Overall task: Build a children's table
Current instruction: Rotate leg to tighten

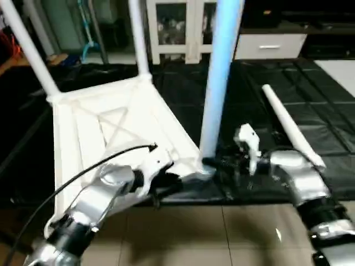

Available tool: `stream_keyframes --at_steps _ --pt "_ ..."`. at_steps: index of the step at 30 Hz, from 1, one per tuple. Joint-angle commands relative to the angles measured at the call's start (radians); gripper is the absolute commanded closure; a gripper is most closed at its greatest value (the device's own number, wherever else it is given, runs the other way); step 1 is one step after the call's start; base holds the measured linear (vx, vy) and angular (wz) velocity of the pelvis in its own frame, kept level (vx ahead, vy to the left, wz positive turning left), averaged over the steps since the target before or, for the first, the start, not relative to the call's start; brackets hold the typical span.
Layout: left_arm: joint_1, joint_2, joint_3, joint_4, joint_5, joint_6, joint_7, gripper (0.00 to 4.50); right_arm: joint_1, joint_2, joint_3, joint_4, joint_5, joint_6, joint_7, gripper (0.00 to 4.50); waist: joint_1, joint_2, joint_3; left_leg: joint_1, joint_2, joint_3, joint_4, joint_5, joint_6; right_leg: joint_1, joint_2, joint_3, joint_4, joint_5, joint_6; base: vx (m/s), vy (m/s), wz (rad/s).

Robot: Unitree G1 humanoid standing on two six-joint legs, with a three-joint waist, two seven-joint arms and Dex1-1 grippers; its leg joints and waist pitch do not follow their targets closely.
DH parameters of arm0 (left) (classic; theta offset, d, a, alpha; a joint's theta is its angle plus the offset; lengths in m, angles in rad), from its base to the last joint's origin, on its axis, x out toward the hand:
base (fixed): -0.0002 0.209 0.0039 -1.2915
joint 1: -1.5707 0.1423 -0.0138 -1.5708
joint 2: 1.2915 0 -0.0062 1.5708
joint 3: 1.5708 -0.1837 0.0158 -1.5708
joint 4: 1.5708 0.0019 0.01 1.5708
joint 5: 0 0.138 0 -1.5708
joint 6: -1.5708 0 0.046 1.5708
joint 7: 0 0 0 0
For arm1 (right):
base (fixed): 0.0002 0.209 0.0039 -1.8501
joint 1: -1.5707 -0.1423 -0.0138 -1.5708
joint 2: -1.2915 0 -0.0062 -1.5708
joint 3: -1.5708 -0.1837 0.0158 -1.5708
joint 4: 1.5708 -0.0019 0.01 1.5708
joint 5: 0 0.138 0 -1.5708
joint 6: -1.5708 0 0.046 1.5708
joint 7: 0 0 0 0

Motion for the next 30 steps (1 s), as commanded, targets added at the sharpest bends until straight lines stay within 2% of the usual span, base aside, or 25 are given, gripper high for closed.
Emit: stream_keyframes --at_steps 1,2,3,4,5,6,7,8,9,10,11,12,13,14,15,17,18,19,20,23,25,26,27,29,30 --pt "-0.005 -0.030 -0.045 0.049 0.015 0.010 0.032 4.50 0.002 0.019 -0.017 0.029 -0.050 0.005 -0.146 2.63 -0.009 -0.010 -0.036 0.022 0.023 -0.028 -0.097 -0.484 -0.028 0.013 -0.007 0.000 -0.089 -0.558 -0.122 0.000 0.000 0.00" --pt "-0.022 -0.049 -0.035 0.074 0.023 0.013 0.067 4.50 0.001 0.037 -0.024 0.033 -0.058 0.004 -0.197 2.64 -0.014 -0.011 -0.034 0.019 0.022 -0.032 -0.098 -0.495 -0.030 0.012 -0.009 -0.003 -0.094 -0.594 -0.102 -0.054 0.001 -0.05" --pt "-0.060 -0.094 -0.009 0.127 0.035 0.029 0.142 4.50 -0.005 0.081 -0.042 0.043 -0.080 0.001 -0.332 2.64 -0.017 -0.012 -0.032 0.018 0.021 -0.034 -0.099 -0.503 -0.031 0.011 -0.008 -0.005 -0.098 -0.616 -0.091 -0.056 0.004 -0.08" --pt "-0.081 -0.120 0.010 0.160 0.044 0.040 0.193 4.50 -0.010 0.107 -0.054 0.051 -0.093 -0.003 -0.413 2.64 -0.024 -0.010 -0.031 0.022 0.016 -0.036 -0.096 -0.520 -0.038 0.004 -0.006 -0.011 -0.106 -0.662 -0.068 -0.056 0.004 -0.08" --pt "-0.098 -0.142 0.024 0.187 0.051 0.043 0.232 4.50 -0.014 0.131 -0.068 0.057 -0.101 -0.008 -0.486 2.64 -0.028 -0.009 -0.030 0.025 0.015 -0.038 -0.094 -0.532 -0.043 0.002 -0.005 -0.014 -0.108 -0.674 -0.061 -0.063 0.002 -0.06" --pt "-0.122 -0.170 0.043 0.226 0.062 0.043 0.284 4.50 -0.021 0.164 -0.086 0.069 -0.110 -0.015 -0.586 2.64 -0.044 -0.004 -0.029 0.027 0.012 -0.044 -0.094 -0.562 -0.046 0.002 -0.006 -0.028 -0.117 -0.695 -0.047 -0.061 0.004 -0.05" --pt "-0.124 -0.172 0.045 0.229 0.062 0.043 0.287 4.50 -0.021 0.166 -0.087 0.070 -0.111 -0.016 -0.593 2.65 -0.049 -0.005 -0.029 0.027 0.013 -0.047 -0.095 -0.573 -0.044 0.005 -0.006 -0.034 -0.121 -0.699 -0.043 -0.061 0.004 -0.05" --pt "-0.129 -0.178 0.050 0.238 0.065 0.040 0.304 4.50 -0.023 0.174 -0.092 0.071 -0.113 -0.018 -0.620 2.65 -0.052 -0.003 -0.031 0.026 0.014 -0.051 -0.098 -0.585 -0.040 0.010 -0.007 -0.040 -0.122 -0.690 -0.043 0.000 0.000 0.00" --pt "-0.159 -0.215 0.071 0.283 0.080 0.019 0.385 4.50 -0.030 0.232 -0.108 0.078 -0.124 -0.030 -0.745 2.65 -0.058 0.003 -0.034 0.017 0.017 -0.057 -0.103 -0.586 -0.034 0.022 -0.011 -0.043 -0.118 -0.637 -0.053 0.000 0.000 0.00" --pt "-0.177 -0.236 0.081 0.310 0.088 0.000 0.431 4.50 -0.037 0.271 -0.115 0.083 -0.129 -0.042 -0.813 2.65 -0.072 0.008 -0.032 0.007 0.018 -0.064 -0.112 -0.592 -0.035 0.027 -0.010 -0.046 -0.116 -0.581 -0.072 0.000 0.000 0.00" --pt "-0.191 -0.251 0.083 0.327 0.094 -0.011 0.456 4.50 -0.043 0.311 -0.119 0.084 -0.121 -0.050 -0.845 2.65 -0.072 0.014 -0.034 0.009 0.016 -0.066 -0.112 -0.591 -0.037 0.027 -0.011 -0.047 -0.116 -0.561 -0.080 0.000 0.000 0.00" --pt "-0.198 -0.260 0.083 0.334 0.095 -0.017 0.462 4.50 -0.048 0.342 -0.118 0.083 -0.102 -0.059 -0.828 2.65 -0.079 0.006 -0.035 0.013 0.015 -0.066 -0.112 -0.610 -0.026 0.025 -0.012 -0.053 -0.122 -0.551 -0.093 0.000 0.000 0.00" --pt "-0.204 -0.266 0.084 0.343 0.096 -0.022 0.466 4.50 -0.051 0.361 -0.119 0.082 -0.092 -0.064 -0.816 2.65 -0.080 0.004 -0.034 0.015 0.015 -0.063 -0.112 -0.614 -0.019 0.024 -0.011 -0.053 -0.126 -0.549 -0.096 0.000 0.000 0.00" --pt "-0.206 -0.267 0.085 0.346 0.097 -0.025 0.463 4.50 -0.052 0.372 -0.104 0.071 -0.093 -0.088 -0.782 2.65 -0.083 0.003 -0.032 0.016 0.015 -0.061 -0.111 -0.610 -0.009 0.022 -0.015 -0.050 -0.127 -0.542 -0.106 0.000 0.000 0.00" --pt "-0.208 -0.267 0.087 0.351 0.097 -0.028 0.459 4.50 -0.053 0.381 -0.088 0.060 -0.095 -0.113 -0.747 2.65 -0.085 0.008 -0.033 0.014 0.016 -0.061 -0.112 -0.604 -0.006 0.023 -0.017 -0.047 -0.126 -0.526 -0.114 0.000 0.000 0.00" --pt "-0.210 -0.265 0.089 0.357 0.100 -0.032 0.454 4.50 -0.053 0.382 -0.075 0.052 -0.097 -0.130 -0.725 2.65 -0.085 0.006 -0.034 0.009 0.018 -0.059 -0.113 -0.584 -0.002 0.025 -0.019 -0.044 -0.121 -0.497 -0.127 0.000 0.000 0.00" --pt "-0.195 -0.239 0.077 0.346 0.101 -0.043 0.417 4.50 -0.053 0.363 -0.080 0.030 -0.075 -0.145 -0.678 2.10 -0.082 0.000 -0.037 0.003 0.017 -0.055 -0.111 -0.544 0.010 0.026 -0.021 -0.037 -0.115 -0.458 -0.148 0.000 0.000 0.00" --pt "-0.179 -0.214 0.062 0.335 0.102 -0.054 0.378 4.50 -0.055 0.341 -0.087 0.016 -0.068 -0.164 -0.651 1.96 -0.078 0.001 -0.039 0.002 0.018 -0.055 -0.112 -0.528 0.014 0.028 -0.023 -0.035 -0.113 -0.446 -0.153 0.000 0.000 0.00" --pt "-0.174 -0.206 0.057 0.334 0.102 -0.060 0.364 4.50 -0.056 0.333 -0.090 0.012 -0.068 -0.171 -0.645 1.96 -0.077 0.003 -0.041 -0.006 0.019 -0.053 -0.111 -0.489 0.025 0.032 -0.023 -0.030 -0.106 -0.399 -0.168 0.000 0.000 0.00" --pt "-0.147 -0.179 0.039 0.307 0.097 -0.065 0.308 4.50 -0.065 0.301 -0.112 -0.003 -0.052 -0.160 -0.612 1.72 -0.079 -0.003 -0.037 -0.020 0.020 -0.051 -0.113 -0.437 0.046 0.041 -0.025 -0.030 -0.097 -0.383 -0.171 0.000 0.000 0.00" --pt "-0.109 -0.144 0.013 0.258 0.085 -0.068 0.223 4.50 -0.073 0.247 -0.126 -0.024 -0.040 -0.141 -0.547 1.48 -0.076 -0.004 -0.036 -0.008 0.021 -0.048 -0.108 -0.440 0.043 0.030 -0.026 -0.026 -0.102 -0.434 -0.168 0.000 0.000 0.00" --pt "-0.095 -0.130 0.002 0.236 0.079 -0.067 0.193 4.50 -0.072 0.223 -0.126 -0.035 -0.032 -0.122 -0.512 1.48 -0.073 -0.005 -0.038 -0.004 0.021 -0.045 -0.105 -0.436 0.045 0.030 -0.027 -0.023 -0.104 -0.429 -0.175 0.000 0.000 0.00" --pt "-0.069 -0.104 -0.017 0.192 0.064 -0.064 0.132 4.50 -0.068 0.174 -0.117 -0.056 -0.025 -0.092 -0.436 1.43 -0.062 -0.006 -0.036 -0.001 0.024 -0.040 -0.103 -0.417 0.052 0.025 -0.023 -0.017 -0.099 -0.401 -0.193 0.000 0.000 0.00" --pt "-0.052 -0.086 -0.028 0.161 0.052 -0.053 0.095 4.50 -0.062 0.137 -0.103 -0.068 -0.026 -0.080 -0.374 1.22 -0.047 -0.003 -0.037 0.000 0.026 -0.037 -0.102 -0.406 0.054 0.025 -0.021 -0.013 -0.091 -0.387 -0.203 0.000 0.000 0.00" --pt "-0.027 -0.055 -0.048 0.116 0.039 -0.052 0.042 4.50 -0.051 0.077 -0.085 -0.079 -0.023 -0.067 -0.271 1.12 -0.042 -0.004 -0.037 -0.004 0.027 -0.038 -0.103 -0.389 0.053 0.030 -0.020 -0.013 -0.086 -0.371 -0.206 0.000 0.000 0.00"
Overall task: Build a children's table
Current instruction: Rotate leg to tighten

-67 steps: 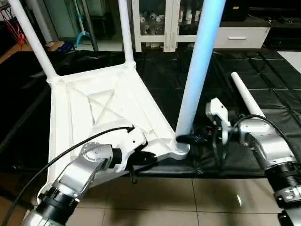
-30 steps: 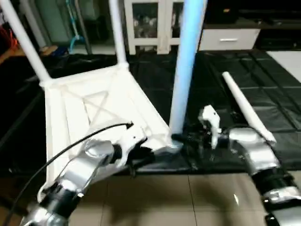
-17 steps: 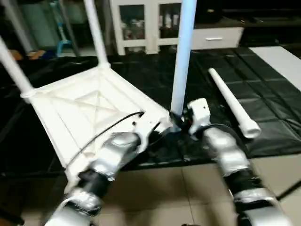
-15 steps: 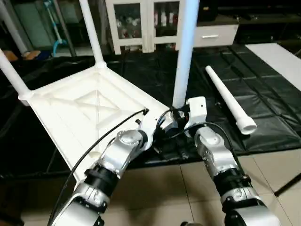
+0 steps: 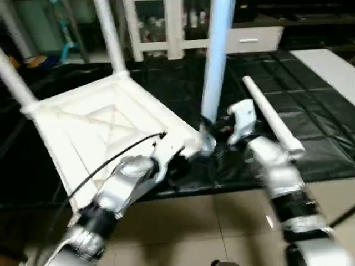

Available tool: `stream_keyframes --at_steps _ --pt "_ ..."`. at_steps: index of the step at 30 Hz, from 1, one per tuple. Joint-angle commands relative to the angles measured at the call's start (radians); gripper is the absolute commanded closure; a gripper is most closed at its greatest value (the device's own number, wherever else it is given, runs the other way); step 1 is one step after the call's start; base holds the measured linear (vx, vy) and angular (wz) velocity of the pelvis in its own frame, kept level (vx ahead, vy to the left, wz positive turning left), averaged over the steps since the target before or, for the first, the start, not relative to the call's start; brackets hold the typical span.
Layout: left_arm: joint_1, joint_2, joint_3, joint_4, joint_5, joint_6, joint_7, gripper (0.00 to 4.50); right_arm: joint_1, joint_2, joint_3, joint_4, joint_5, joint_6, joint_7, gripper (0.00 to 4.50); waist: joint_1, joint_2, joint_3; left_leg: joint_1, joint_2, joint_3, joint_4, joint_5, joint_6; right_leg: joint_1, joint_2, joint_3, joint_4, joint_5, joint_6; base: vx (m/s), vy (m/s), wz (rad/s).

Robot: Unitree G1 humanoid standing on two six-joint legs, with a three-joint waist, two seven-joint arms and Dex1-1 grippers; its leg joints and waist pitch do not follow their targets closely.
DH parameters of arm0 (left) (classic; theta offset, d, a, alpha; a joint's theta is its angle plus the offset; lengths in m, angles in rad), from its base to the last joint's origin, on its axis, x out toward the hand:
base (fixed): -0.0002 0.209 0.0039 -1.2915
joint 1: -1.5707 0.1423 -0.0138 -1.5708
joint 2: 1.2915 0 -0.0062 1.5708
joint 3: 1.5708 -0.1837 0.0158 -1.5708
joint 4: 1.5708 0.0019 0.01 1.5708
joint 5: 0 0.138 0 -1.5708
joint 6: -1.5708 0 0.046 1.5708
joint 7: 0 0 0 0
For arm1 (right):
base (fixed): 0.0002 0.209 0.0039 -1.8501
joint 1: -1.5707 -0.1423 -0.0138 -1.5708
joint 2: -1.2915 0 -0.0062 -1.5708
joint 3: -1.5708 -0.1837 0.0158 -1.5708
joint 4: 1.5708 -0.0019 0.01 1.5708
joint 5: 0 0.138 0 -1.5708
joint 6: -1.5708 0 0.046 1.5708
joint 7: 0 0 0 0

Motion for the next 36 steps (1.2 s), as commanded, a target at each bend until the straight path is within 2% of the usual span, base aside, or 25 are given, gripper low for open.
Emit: stream_keyframes --at_steps 1,2,3,4,5,6,7,8,9,10,11,14,16,17,18,20,21,23,28,29,32,36 --pt "0.056 0.047 -0.072 -0.043 -0.013 0.031 -0.121 4.50 0.009 -0.079 0.015 -0.021 0.010 0.034 0.137 1.12 0.012 -0.009 -0.060 0.014 0.037 -0.008 -0.092 -0.379 0.052 0.038 -0.016 0.013 -0.056 -0.370 -0.193 0.000 0.000 0.00" --pt "0.056 0.047 -0.072 -0.043 -0.013 0.031 -0.121 4.50 0.009 -0.079 0.015 -0.021 0.010 0.034 0.137 1.12 0.022 -0.011 -0.060 0.021 0.039 -0.003 -0.089 -0.368 0.056 0.032 -0.015 0.017 -0.055 -0.346 -0.203 0.000 0.000 0.00" --pt "0.070 0.065 -0.082 -0.067 -0.021 0.028 -0.154 4.50 0.014 -0.112 0.025 -0.023 0.010 0.036 0.195 1.12 0.030 -0.013 -0.058 0.023 0.039 -0.001 -0.087 -0.371 0.057 0.030 -0.014 0.020 -0.053 -0.354 -0.207 0.000 0.000 0.00" --pt "0.082 0.080 -0.091 -0.088 -0.029 0.021 -0.185 4.50 0.016 -0.138 0.034 -0.022 0.007 0.033 0.236 1.12 0.034 -0.011 -0.057 0.025 0.039 0.001 -0.087 -0.372 0.054 0.028 -0.014 0.022 -0.053 -0.363 -0.207 0.000 0.000 0.00" --pt "0.096 0.095 -0.098 -0.115 -0.040 0.025 -0.217 4.50 0.020 -0.168 0.047 -0.024 0.012 0.043 0.295 1.12 0.040 -0.011 -0.061 0.028 0.040 0.000 -0.087 -0.361 0.049 0.032 -0.014 0.021 -0.050 -0.355 -0.210 0.000 0.000 0.00" --pt "0.112 0.113 -0.105 -0.153 -0.053 0.033 -0.253 4.50 0.027 -0.204 0.067 -0.029 0.017 0.057 0.370 1.12 0.043 -0.012 -0.062 0.024 0.040 0.000 -0.086 -0.345 0.053 0.036 -0.012 0.022 -0.046 -0.334 -0.213 0.057 -0.014 0.05" --pt "0.121 0.121 -0.108 -0.174 -0.062 0.043 -0.269 4.50 0.031 -0.223 0.080 -0.032 0.020 0.071 0.413 1.12 0.053 -0.010 -0.065 0.024 0.042 0.001 -0.084 -0.300 0.064 0.038 -0.012 0.023 -0.039 -0.286 -0.221 0.057 -0.014 0.05" --pt "0.123 0.126 -0.110 -0.182 -0.064 0.048 -0.275 4.50 0.032 -0.230 0.084 -0.033 0.021 0.078 0.430 1.12 0.057 -0.011 -0.065 0.025 0.043 0.003 -0.082 -0.280 0.069 0.037 -0.010 0.024 -0.037 -0.262 -0.228 0.068 -0.012 0.07" --pt "0.125 0.131 -0.114 -0.192 -0.066 0.054 -0.282 4.50 0.033 -0.236 0.090 -0.033 0.023 0.084 0.452 1.12 0.066 -0.013 -0.063 0.031 0.043 0.009 -0.078 -0.264 0.075 0.029 -0.007 0.028 -0.034 -0.236 -0.244 0.068 -0.013 0.10" --pt "0.127 0.134 -0.115 -0.198 -0.069 0.057 -0.288 4.50 0.033 -0.239 0.094 -0.031 0.025 0.091 0.468 1.12 0.067 -0.013 -0.066 0.029 0.042 0.008 -0.076 -0.247 0.076 0.034 -0.007 0.028 -0.029 -0.220 -0.249 0.068 -0.013 0.10" --pt "0.128 0.137 -0.116 -0.204 -0.072 0.061 -0.290 4.50 0.034 -0.244 0.101 -0.029 0.027 0.099 0.487 1.12 0.073 -0.015 -0.072 0.023 0.041 0.008 -0.073 -0.188 0.086 0.043 -0.007 0.026 -0.018 -0.164 -0.257 0.062 -0.005 0.02" --pt "0.129 0.140 -0.114 -0.210 -0.075 0.067 -0.290 4.50 0.039 -0.254 0.118 -0.017 0.017 0.088 0.513 1.12 0.083 -0.015 -0.074 0.025 0.041 0.013 -0.067 -0.124 0.109 0.044 -0.004 0.024 -0.010 -0.094 -0.277 0.037 0.001 -0.01" --pt "0.130 0.140 -0.113 -0.213 -0.075 0.070 -0.290 4.50 0.039 -0.253 0.120 -0.005 0.015 0.082 0.515 1.12 0.083 -0.016 -0.073 0.024 0.041 0.015 -0.068 -0.148 0.105 0.045 -0.004 0.024 -0.011 -0.111 -0.275 0.000 0.000 0.00" --pt "0.132 0.142 -0.112 -0.218 -0.076 0.073 -0.291 4.50 0.037 -0.252 0.123 0.002 0.015 0.080 0.516 1.26 0.084 -0.016 -0.073 0.026 0.042 0.015 -0.069 -0.158 0.102 0.044 -0.005 0.024 -0.012 -0.122 -0.273 0.000 0.000 0.00" --pt "0.134 0.144 -0.112 -0.224 -0.077 0.077 -0.293 4.50 0.037 -0.252 0.124 0.004 0.017 0.083 0.521 1.26 0.084 -0.018 -0.071 0.028 0.042 0.017 -0.071 -0.191 0.091 0.043 -0.005 0.025 -0.016 -0.161 -0.263 0.000 0.000 0.00" --pt "0.137 0.147 -0.113 -0.231 -0.078 0.082 -0.295 4.50 0.036 -0.250 0.124 0.007 0.019 0.090 0.527 1.37 0.084 -0.018 -0.070 0.028 0.044 0.017 -0.074 -0.210 0.084 0.042 -0.005 0.027 -0.019 -0.187 -0.254 0.000 0.000 0.00" --pt "0.138 0.149 -0.113 -0.234 -0.079 0.085 -0.296 4.50 0.036 -0.249 0.123 0.006 0.019 0.094 0.532 1.54 0.083 -0.016 -0.068 0.029 0.044 0.017 -0.076 -0.239 0.070 0.040 -0.004 0.028 -0.022 -0.221 -0.242 0.000 0.000 0.00" --pt "0.138 0.151 -0.114 -0.236 -0.079 0.087 -0.297 4.50 0.036 -0.248 0.121 0.007 0.021 0.098 0.535 1.62 0.084 -0.017 -0.068 0.033 0.044 0.018 -0.076 -0.253 0.061 0.036 -0.003 0.030 -0.024 -0.238 -0.235 0.000 0.000 0.00" --pt "0.139 0.156 -0.117 -0.241 -0.078 0.094 -0.303 4.50 0.032 -0.247 0.119 0.013 0.032 0.103 0.549 2.04 0.081 -0.017 -0.069 0.028 0.042 0.017 -0.077 -0.247 0.058 0.039 -0.002 0.033 -0.024 -0.234 -0.229 0.000 0.000 0.00" --pt "0.139 0.159 -0.118 -0.244 -0.080 0.097 -0.304 4.50 0.032 -0.245 0.114 0.013 0.037 0.109 0.552 2.20 0.081 -0.015 -0.070 0.029 0.042 0.017 -0.076 -0.241 0.061 0.039 -0.003 0.033 -0.023 -0.225 -0.232 0.000 0.000 0.00" --pt "0.139 0.160 -0.119 -0.245 -0.080 0.100 -0.306 4.50 0.033 -0.241 0.108 0.014 0.041 0.113 0.547 2.45 0.080 -0.017 -0.071 0.026 0.041 0.018 -0.074 -0.216 0.073 0.041 -0.003 0.032 -0.020 -0.198 -0.240 0.000 0.000 0.00" --pt "0.138 0.158 -0.118 -0.243 -0.081 0.102 -0.303 4.50 0.030 -0.222 0.093 0.031 0.022 0.103 0.467 2.58 0.078 -0.016 -0.069 0.027 0.041 0.017 -0.076 -0.244 0.063 0.039 -0.003 0.032 -0.025 -0.246 -0.232 0.000 0.000 0.00"
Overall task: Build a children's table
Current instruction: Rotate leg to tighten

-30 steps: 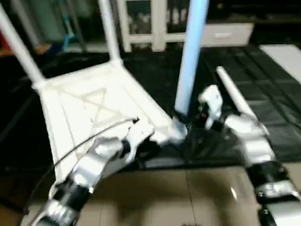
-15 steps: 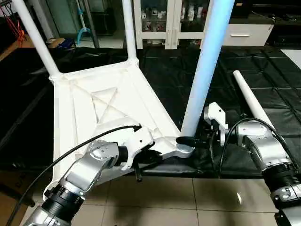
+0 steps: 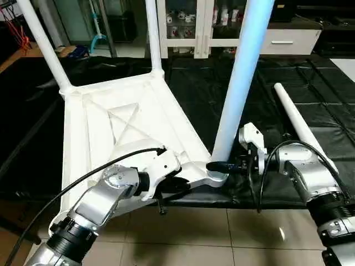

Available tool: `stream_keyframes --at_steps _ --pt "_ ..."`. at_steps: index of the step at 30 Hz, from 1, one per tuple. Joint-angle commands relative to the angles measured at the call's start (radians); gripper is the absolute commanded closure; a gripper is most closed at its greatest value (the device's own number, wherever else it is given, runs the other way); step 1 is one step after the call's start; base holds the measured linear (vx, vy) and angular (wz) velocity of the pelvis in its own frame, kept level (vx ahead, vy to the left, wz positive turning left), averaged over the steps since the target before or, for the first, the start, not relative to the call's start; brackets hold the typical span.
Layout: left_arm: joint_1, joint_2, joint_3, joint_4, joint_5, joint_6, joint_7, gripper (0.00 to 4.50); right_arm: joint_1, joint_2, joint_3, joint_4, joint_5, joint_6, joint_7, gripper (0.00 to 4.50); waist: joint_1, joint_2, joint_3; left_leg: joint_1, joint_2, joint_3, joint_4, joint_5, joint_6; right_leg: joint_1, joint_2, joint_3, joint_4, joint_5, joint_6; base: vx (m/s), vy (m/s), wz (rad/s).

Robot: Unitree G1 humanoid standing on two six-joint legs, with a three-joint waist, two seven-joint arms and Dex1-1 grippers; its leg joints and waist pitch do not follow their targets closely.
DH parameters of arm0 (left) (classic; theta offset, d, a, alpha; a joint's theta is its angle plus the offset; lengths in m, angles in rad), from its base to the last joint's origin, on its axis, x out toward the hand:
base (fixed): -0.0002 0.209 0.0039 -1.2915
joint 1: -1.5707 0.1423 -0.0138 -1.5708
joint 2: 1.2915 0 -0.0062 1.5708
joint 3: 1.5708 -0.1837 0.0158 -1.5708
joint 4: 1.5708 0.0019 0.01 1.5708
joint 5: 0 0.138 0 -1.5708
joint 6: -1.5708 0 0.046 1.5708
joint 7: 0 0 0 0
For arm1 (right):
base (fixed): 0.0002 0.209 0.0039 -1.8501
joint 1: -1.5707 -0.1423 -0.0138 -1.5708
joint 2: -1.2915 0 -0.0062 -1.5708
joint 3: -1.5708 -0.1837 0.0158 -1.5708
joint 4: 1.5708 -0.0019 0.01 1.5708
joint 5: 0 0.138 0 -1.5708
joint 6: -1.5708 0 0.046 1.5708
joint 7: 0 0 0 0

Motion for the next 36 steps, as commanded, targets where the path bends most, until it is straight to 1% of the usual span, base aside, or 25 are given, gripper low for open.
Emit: stream_keyframes --at_steps 1,2,3,5,6,7,8,9,10,13,14,15,17,20,21,23,26,27,30,31,32,33,34,35,36 --pt "0.029 0.012 -0.060 0.010 -0.002 0.022 -0.068 4.50 -0.009 -0.001 -0.054 0.050 -0.040 0.006 -0.145 2.58 0.000 -0.013 -0.062 0.019 0.029 -0.011 -0.083 -0.260 0.060 0.035 -0.005 0.010 -0.054 -0.251 -0.227 0.000 0.000 0.00" --pt "0.020 -0.001 -0.055 0.027 0.005 0.020 -0.048 4.50 -0.015 0.021 -0.073 0.076 -0.047 0.010 -0.228 2.59 -0.001 -0.012 -0.060 0.019 0.029 -0.011 -0.083 -0.268 0.056 0.033 -0.004 0.010 -0.056 -0.262 -0.225 0.000 0.000 0.00" --pt "0.020 -0.001 -0.055 0.027 0.005 0.020 -0.048 4.50 -0.015 0.021 -0.073 0.076 -0.047 0.010 -0.228 2.60 -0.008 -0.010 -0.057 0.016 0.027 -0.015 -0.089 -0.309 0.033 0.034 -0.005 0.009 -0.061 -0.325 -0.204 0.000 0.000 0.00" --pt "0.006 -0.023 -0.049 0.054 0.019 0.019 -0.011 4.50 -0.021 0.047 -0.094 0.104 -0.055 0.017 -0.322 2.61 -0.014 -0.013 -0.055 0.020 0.027 -0.017 -0.092 -0.363 0.012 0.029 -0.004 0.008 -0.067 -0.381 -0.181 0.000 0.000 0.00" --pt "-0.020 -0.059 -0.037 0.101 0.044 0.022 0.057 4.50 -0.026 0.081 -0.116 0.130 -0.072 0.023 -0.460 2.61 -0.017 -0.012 -0.053 0.022 0.027 -0.017 -0.092 -0.381 0.006 0.024 -0.003 0.010 -0.070 -0.398 -0.175 0.000 0.000 0.00" --pt "-0.053 -0.108 -0.014 0.159 0.071 0.027 0.154 4.50 -0.032 0.122 -0.144 0.147 -0.075 0.036 -0.588 2.62 -0.031 -0.007 -0.046 0.026 0.022 -0.020 -0.095 -0.432 -0.030 0.016 -0.002 0.008 -0.079 -0.472 -0.147 0.000 0.000 0.00" --pt "-0.065 -0.126 -0.004 0.179 0.080 0.028 0.190 4.50 -0.033 0.136 -0.154 0.150 -0.072 0.041 -0.621 2.62 -0.031 -0.007 -0.046 0.026 0.022 -0.020 -0.095 -0.432 -0.030 0.016 -0.002 0.008 -0.079 -0.472 -0.147 -0.061 0.003 -0.03" --pt "-0.065 -0.126 -0.004 0.179 0.080 0.028 0.190 4.50 -0.033 0.136 -0.154 0.150 -0.072 0.041 -0.621 2.62 -0.039 -0.015 -0.053 0.023 0.019 -0.030 -0.095 -0.466 -0.039 0.024 -0.004 -0.001 -0.085 -0.527 -0.109 -0.062 0.016 -0.08" --pt "-0.103 -0.179 0.031 0.238 0.088 0.029 0.285 4.50 -0.035 0.176 -0.162 0.148 -0.090 0.038 -0.723 2.62 -0.041 -0.010 -0.052 0.020 0.018 -0.030 -0.096 -0.471 -0.037 0.023 -0.005 0.000 -0.086 -0.531 -0.102 -0.062 0.016 -0.08" --pt "-0.185 -0.272 0.098 0.359 0.104 -0.002 0.462 4.50 -0.044 0.255 -0.169 0.147 -0.128 0.022 -0.914 2.62 -0.057 -0.010 -0.053 0.027 0.010 -0.030 -0.090 -0.494 -0.039 0.011 -0.001 -0.007 -0.101 -0.561 -0.083 0.000 0.000 0.00" --pt "-0.197 -0.280 0.103 0.373 0.106 -0.009 0.477 4.50 -0.048 0.268 -0.170 0.149 -0.128 0.018 -0.935 2.62 -0.060 -0.013 -0.056 0.026 0.010 -0.031 -0.090 -0.488 -0.035 0.013 -0.001 -0.009 -0.102 -0.558 -0.081 0.000 0.000 0.00" --pt "-0.223 -0.301 0.115 0.405 0.110 -0.024 0.514 4.50 -0.058 0.298 -0.173 0.153 -0.128 0.009 -0.980 2.62 -0.064 -0.012 -0.057 0.018 0.010 -0.032 -0.093 -0.470 -0.014 0.017 -0.004 -0.010 -0.105 -0.543 -0.082 0.000 0.000 0.00" --pt "-0.247 -0.323 0.124 0.436 0.114 -0.039 0.539 4.50 -0.068 0.329 -0.172 0.152 -0.133 -0.002 -1.019 2.62 -0.069 -0.010 -0.059 0.010 0.012 -0.036 -0.096 -0.462 -0.005 0.023 -0.004 -0.014 -0.102 -0.506 -0.093 0.000 0.000 0.00" --pt "-0.273 -0.340 0.123 0.467 0.127 -0.067 0.538 4.50 -0.081 0.358 -0.165 0.149 -0.132 -0.028 -1.034 2.62 -0.067 -0.014 -0.061 0.014 0.012 -0.029 -0.092 -0.451 0.010 0.017 -0.005 -0.010 -0.103 -0.462 -0.114 0.000 0.000 0.00" --pt "-0.275 -0.337 0.111 0.474 0.132 -0.073 0.524 4.50 -0.085 0.359 -0.168 0.149 -0.125 -0.038 -1.029 2.62 -0.065 -0.024 -0.062 0.007 0.015 -0.027 -0.093 -0.418 0.025 0.020 -0.004 -0.006 -0.096 -0.415 -0.133 0.000 0.000 0.00" --pt "-0.275 -0.335 0.104 0.481 0.135 -0.078 0.520 4.50 -0.086 0.360 -0.174 0.148 -0.123 -0.041 -1.030 2.62 -0.061 -0.016 -0.062 0.006 0.017 -0.026 -0.093 -0.395 0.031 0.023 -0.006 -0.004 -0.091 -0.388 -0.144 0.000 0.000 0.00" --pt "-0.266 -0.319 0.079 0.494 0.145 -0.103 0.500 4.50 -0.083 0.355 -0.188 0.141 -0.121 -0.063 -1.029 2.62 -0.057 -0.021 -0.063 0.006 0.018 -0.021 -0.091 -0.364 0.047 0.022 -0.006 -0.001 -0.087 -0.358 -0.160 0.000 0.000 0.00" --pt "-0.263 -0.314 0.071 0.501 0.147 -0.114 0.488 4.50 -0.075 0.347 -0.186 0.126 -0.121 -0.076 -1.008 2.06 -0.054 -0.021 -0.063 0.006 0.018 -0.020 -0.090 -0.349 0.050 0.024 -0.007 0.001 -0.086 -0.351 -0.161 0.000 0.000 0.00" --pt "-0.267 -0.307 0.061 0.515 0.152 -0.146 0.473 4.50 -0.039 0.339 -0.189 0.064 -0.107 -0.084 -0.975 1.92 -0.053 -0.016 -0.064 0.004 0.019 -0.019 -0.090 -0.330 0.056 0.026 -0.006 0.002 -0.082 -0.315 -0.168 0.000 0.000 0.00" --pt "-0.273 -0.306 0.059 0.527 0.155 -0.160 0.468 4.50 -0.023 0.335 -0.185 0.037 -0.107 -0.082 -0.969 1.86 -0.053 -0.006 -0.066 0.005 0.018 -0.018 -0.089 -0.319 0.058 0.027 -0.005 0.003 -0.081 -0.286 -0.164 0.000 0.000 0.00" --pt "-0.273 -0.306 0.059 0.527 0.155 -0.160 0.468 4.50 -0.023 0.335 -0.185 0.037 -0.107 -0.082 -0.969 1.76 -0.054 -0.010 -0.065 0.003 0.018 -0.019 -0.090 -0.312 0.060 0.029 -0.003 0.003 -0.080 -0.271 -0.165 0.000 0.000 0.00" --pt "-0.287 -0.306 0.058 0.546 0.159 -0.179 0.464 4.50 0.001 0.329 -0.180 -0.002 -0.111 -0.082 -0.966 1.64 -0.054 -0.003 -0.069 0.004 0.018 -0.019 -0.089 -0.293 0.067 0.033 -0.004 0.002 -0.074 -0.248 -0.177 0.000 0.000 0.00" --pt "-0.294 -0.306 0.058 0.555 0.162 -0.191 0.461 4.50 0.015 0.327 -0.178 -0.025 -0.112 -0.079 -0.964 1.58 -0.053 -0.007 -0.067 0.006 0.017 -0.016 -0.088 -0.296 0.069 0.029 -0.002 0.003 -0.080 -0.251 -0.173 0.000 0.000 0.00" --pt "-0.306 -0.306 0.059 0.571 0.167 -0.208 0.461 4.50 0.034 0.324 -0.177 -0.056 -0.111 -0.073 -0.961 1.52 -0.054 -0.005 -0.069 0.008 0.017 -0.016 -0.086 -0.291 0.071 0.029 -0.002 0.004 -0.079 -0.235 -0.180 0.000 0.000 0.00" --pt "-0.318 -0.306 0.063 0.586 0.170 -0.221 0.463 4.50 0.053 0.321 -0.176 -0.084 -0.111 -0.069 -0.960 1.37 -0.053 -0.005 -0.070 0.004 0.017 -0.017 -0.086 -0.279 0.074 0.033 -0.003 0.004 -0.076 -0.226 -0.180 0.000 0.000 0.00"
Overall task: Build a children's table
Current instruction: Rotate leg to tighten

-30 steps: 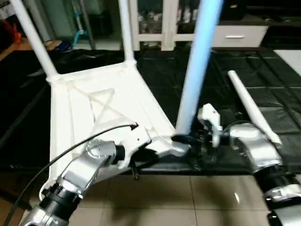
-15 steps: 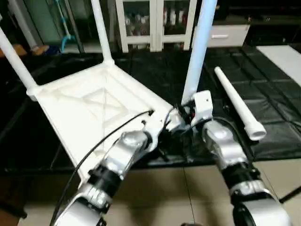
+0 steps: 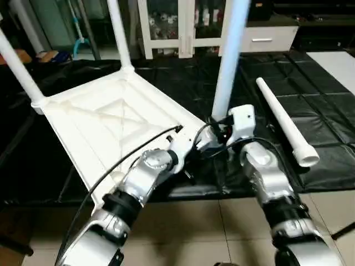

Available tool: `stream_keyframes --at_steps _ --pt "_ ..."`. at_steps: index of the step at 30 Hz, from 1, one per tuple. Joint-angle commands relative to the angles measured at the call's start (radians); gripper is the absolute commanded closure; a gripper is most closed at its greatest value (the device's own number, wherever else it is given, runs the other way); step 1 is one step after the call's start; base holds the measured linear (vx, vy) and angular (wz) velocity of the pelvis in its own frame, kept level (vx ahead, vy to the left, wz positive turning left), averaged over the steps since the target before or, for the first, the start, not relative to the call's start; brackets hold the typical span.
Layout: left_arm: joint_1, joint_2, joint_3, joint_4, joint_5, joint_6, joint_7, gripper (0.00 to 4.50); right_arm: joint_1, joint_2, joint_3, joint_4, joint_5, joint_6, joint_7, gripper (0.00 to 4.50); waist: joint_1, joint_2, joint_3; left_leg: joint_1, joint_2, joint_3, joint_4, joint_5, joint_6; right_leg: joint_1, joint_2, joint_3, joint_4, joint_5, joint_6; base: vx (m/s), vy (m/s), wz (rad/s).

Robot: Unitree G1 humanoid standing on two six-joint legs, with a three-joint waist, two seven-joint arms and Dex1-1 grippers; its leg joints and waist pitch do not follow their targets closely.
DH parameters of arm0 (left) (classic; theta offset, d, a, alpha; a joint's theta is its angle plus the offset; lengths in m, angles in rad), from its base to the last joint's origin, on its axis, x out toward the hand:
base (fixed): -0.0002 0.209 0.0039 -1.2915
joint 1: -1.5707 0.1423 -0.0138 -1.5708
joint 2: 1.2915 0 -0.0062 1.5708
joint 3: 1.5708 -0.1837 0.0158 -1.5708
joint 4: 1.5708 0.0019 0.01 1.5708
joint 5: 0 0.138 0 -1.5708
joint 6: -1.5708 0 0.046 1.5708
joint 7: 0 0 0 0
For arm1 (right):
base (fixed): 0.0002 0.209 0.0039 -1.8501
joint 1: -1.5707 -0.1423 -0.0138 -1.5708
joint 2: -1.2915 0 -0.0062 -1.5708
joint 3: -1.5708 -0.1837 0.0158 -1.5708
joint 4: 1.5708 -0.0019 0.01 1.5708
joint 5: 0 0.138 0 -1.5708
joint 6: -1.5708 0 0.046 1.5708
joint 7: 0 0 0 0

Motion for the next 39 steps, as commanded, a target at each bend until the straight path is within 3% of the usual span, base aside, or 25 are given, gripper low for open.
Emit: stream_keyframes --at_steps 1,4,7,8,9,10,12,14,15,16,17,19,21,22,26,28,29,31,32,33,35,36,37,38,39 --pt "-0.024 0.012 0.009 0.037 0.022 -0.039 0.005 4.50 0.020 -0.005 0.009 -0.055 0.001 0.003 0.005 1.24 0.002 -0.008 -0.071 0.016 0.024 -0.014 -0.082 -0.269 0.072 0.045 -0.003 0.001 -0.055 -0.220 -0.186 0.000 0.000 0.00" --pt "-0.077 0.009 0.025 0.107 0.019 -0.126 0.009 4.50 0.081 -0.030 0.028 -0.135 -0.036 0.058 -0.008 1.11 0.006 -0.004 -0.073 0.020 0.023 -0.013 -0.078 -0.245 0.080 0.044 0.000 0.002 -0.052 -0.182 -0.193 0.000 0.000 0.00" --pt "-0.106 0.004 0.034 0.151 0.019 -0.198 0.021 4.50 0.098 -0.046 0.043 -0.148 -0.075 0.106 -0.028 0.97 0.006 -0.007 -0.076 0.016 0.021 -0.012 -0.073 -0.202 0.100 0.049 -0.002 0.000 -0.047 -0.144 -0.211 0.000 0.000 0.00" --pt "-0.113 0.004 0.034 0.165 0.021 -0.216 0.026 4.50 0.099 -0.044 0.044 -0.149 -0.081 0.114 -0.039 0.97 0.005 0.004 -0.075 0.016 0.021 -0.012 -0.072 -0.193 0.103 0.049 -0.002 -0.001 -0.050 -0.137 -0.213 0.000 0.000 0.00" --pt "-0.120 0.004 0.033 0.179 0.028 -0.232 0.035 4.50 0.100 -0.043 0.045 -0.154 -0.084 0.124 -0.047 0.97 0.004 0.002 -0.077 0.014 0.020 -0.012 -0.070 -0.189 0.110 0.051 -0.002 -0.002 -0.047 -0.127 -0.216 0.000 0.000 0.00" --pt "-0.128 0.005 0.032 0.196 0.039 -0.249 0.053 4.50 0.103 -0.039 0.047 -0.162 -0.087 0.130 -0.052 0.97 0.006 0.009 -0.077 0.014 0.019 -0.013 -0.069 -0.190 0.113 0.051 -0.003 -0.002 -0.045 -0.128 -0.217 0.000 0.000 0.00" --pt "-0.135 0.006 0.035 0.212 0.041 -0.258 0.052 4.50 0.112 -0.033 0.046 -0.180 -0.088 0.140 -0.064 0.97 0.009 0.010 -0.077 0.011 0.020 -0.012 -0.066 -0.169 0.133 0.053 -0.007 -0.002 -0.046 -0.124 -0.217 0.000 0.000 0.00" --pt "-0.143 0.005 0.062 0.209 0.004 -0.238 0.005 4.06 0.138 -0.026 0.047 -0.226 -0.079 0.160 -0.070 0.84 0.013 -0.006 -0.078 0.010 0.021 -0.011 -0.066 -0.158 0.143 0.052 -0.007 -0.002 -0.046 -0.143 -0.219 0.000 0.000 0.00" --pt "-0.145 0.006 0.074 0.200 -0.008 -0.226 0.000 3.95 0.148 -0.026 0.048 -0.240 -0.076 0.166 -0.067 0.84 0.019 0.004 -0.077 0.013 0.023 -0.011 -0.066 -0.152 0.146 0.050 -0.008 -0.001 -0.044 -0.155 -0.218 0.000 0.000 0.00" --pt "-0.147 0.009 0.085 0.197 -0.016 -0.225 -0.002 3.95 0.159 -0.027 0.051 -0.254 -0.076 0.175 -0.062 0.84 0.021 0.000 -0.076 0.012 0.023 -0.011 -0.066 -0.150 0.147 0.050 -0.008 -0.001 -0.045 -0.158 -0.219 0.000 0.000 0.00" --pt "-0.150 0.010 0.095 0.197 -0.023 -0.226 -0.007 3.73 0.166 -0.028 0.054 -0.264 -0.077 0.181 -0.057 0.84 0.023 -0.010 -0.076 0.012 0.024 -0.010 -0.067 -0.151 0.148 0.050 -0.007 -0.001 -0.046 -0.164 -0.218 0.000 0.000 0.00" --pt "-0.151 0.014 0.112 0.196 -0.035 -0.232 -0.018 3.58 0.180 -0.029 0.057 -0.285 -0.075 0.191 -0.046 0.84 0.034 -0.006 -0.074 0.015 0.026 -0.011 -0.070 -0.160 0.140 0.046 -0.007 0.001 -0.044 -0.182 -0.214 0.000 0.000 0.00" --pt "-0.140 0.024 0.135 0.160 -0.059 -0.224 -0.029 3.50 0.191 -0.038 0.062 -0.302 -0.069 0.192 -0.027 0.84 0.038 -0.014 -0.073 0.018 0.027 -0.009 -0.072 -0.179 0.131 0.044 -0.005 0.002 -0.046 -0.197 -0.206 0.000 0.000 0.00" --pt "-0.132 0.030 0.145 0.136 -0.070 -0.217 -0.035 3.45 0.196 -0.043 0.065 -0.313 -0.066 0.192 -0.018 0.84 0.041 -0.011 -0.073 0.017 0.027 -0.010 -0.072 -0.175 0.130 0.045 -0.007 0.003 -0.044 -0.196 -0.205 0.000 0.000 0.00" --pt "-0.030 0.100 0.211 -0.134 -0.175 -0.095 -0.126 3.10 0.209 -0.076 0.088 -0.362 -0.044 0.181 0.066 0.84 0.046 0.000 -0.073 0.018 0.032 -0.010 -0.073 -0.147 0.137 0.047 -0.004 0.002 -0.035 -0.146 -0.221 0.000 0.000 0.00" --pt "0.052 0.175 0.224 -0.314 -0.244 0.002 -0.223 2.96 0.214 -0.086 0.093 -0.378 -0.042 0.181 0.085 0.84 0.047 0.006 -0.073 0.020 0.030 -0.008 -0.071 -0.136 0.135 0.045 -0.003 0.003 -0.033 -0.130 -0.225 0.000 0.000 0.00" --pt "0.060 0.184 0.225 -0.332 -0.251 0.011 -0.233 2.96 0.215 -0.086 0.093 -0.379 -0.041 0.181 0.086 0.84 0.048 0.005 -0.074 0.020 0.032 -0.009 -0.071 -0.132 0.133 0.048 -0.004 0.003 -0.030 -0.124 -0.228 0.000 0.000 0.00" --pt "0.180 0.345 0.229 -0.537 -0.319 0.128 -0.370 2.96 0.223 -0.091 0.096 -0.399 -0.024 0.190 0.117 0.84 0.045 0.013 -0.070 0.020 0.033 -0.010 -0.079 -0.153 0.112 0.046 -0.001 0.002 -0.027 -0.148 -0.223 0.000 0.000 0.00" --pt "0.233 0.418 0.235 -0.609 -0.346 0.171 -0.420 2.96 0.229 -0.098 0.104 -0.413 -0.017 0.196 0.139 0.84 0.041 0.017 -0.066 0.028 0.033 -0.007 -0.082 -0.197 0.092 0.036 0.007 0.003 -0.032 -0.181 -0.210 0.000 0.000 0.00" --pt "0.312 0.519 0.245 -0.685 -0.368 0.211 -0.484 2.96 0.238 -0.108 0.115 -0.436 0.004 0.209 0.181 0.84 0.042 0.017 -0.068 0.032 0.033 -0.010 -0.079 -0.206 0.079 0.037 0.005 0.003 -0.028 -0.180 -0.207 0.000 0.000 0.00" --pt "0.418 0.641 0.265 -0.777 -0.388 0.256 -0.555 2.96 0.251 -0.126 0.130 -0.469 0.033 0.229 0.241 0.84 0.032 0.018 -0.061 0.022 0.034 -0.013 -0.091 -0.249 0.055 0.041 0.007 0.003 -0.024 -0.213 -0.189 0.000 0.000 0.00" --pt "0.448 0.669 0.274 -0.803 -0.391 0.270 -0.569 2.96 0.254 -0.132 0.134 -0.478 0.040 0.235 0.257 0.84 0.028 0.024 -0.049 0.042 0.033 -0.006 -0.096 -0.351 0.020 0.020 0.016 0.007 -0.037 -0.299 -0.173 0.000 0.000 0.00" --pt "0.498 0.703 0.299 -0.844 -0.398 0.296 -0.582 2.96 0.260 -0.143 0.139 -0.493 0.057 0.245 0.288 0.84 0.034 0.019 -0.051 0.053 0.035 -0.004 -0.093 -0.387 0.002 0.016 0.013 0.010 -0.040 -0.316 -0.175 0.000 0.000 0.00" --pt "0.558 0.743 0.336 -0.889 -0.413 0.334 -0.598 2.96 0.268 -0.159 0.145 -0.512 0.082 0.264 0.329 0.84 0.038 0.020 -0.047 0.057 0.038 -0.004 -0.097 -0.429 -0.021 0.013 0.012 0.015 -0.042 -0.344 -0.171 0.000 0.000 0.00" --pt "0.601 0.773 0.364 -0.926 -0.429 0.371 -0.609 2.96 0.273 -0.171 0.148 -0.525 0.100 0.276 0.360 0.84 0.041 0.022 -0.041 0.051 0.037 -0.007 -0.104 -0.457 -0.032 0.014 0.012 0.015 -0.045 -0.384 -0.152 0.000 0.000 0.00"
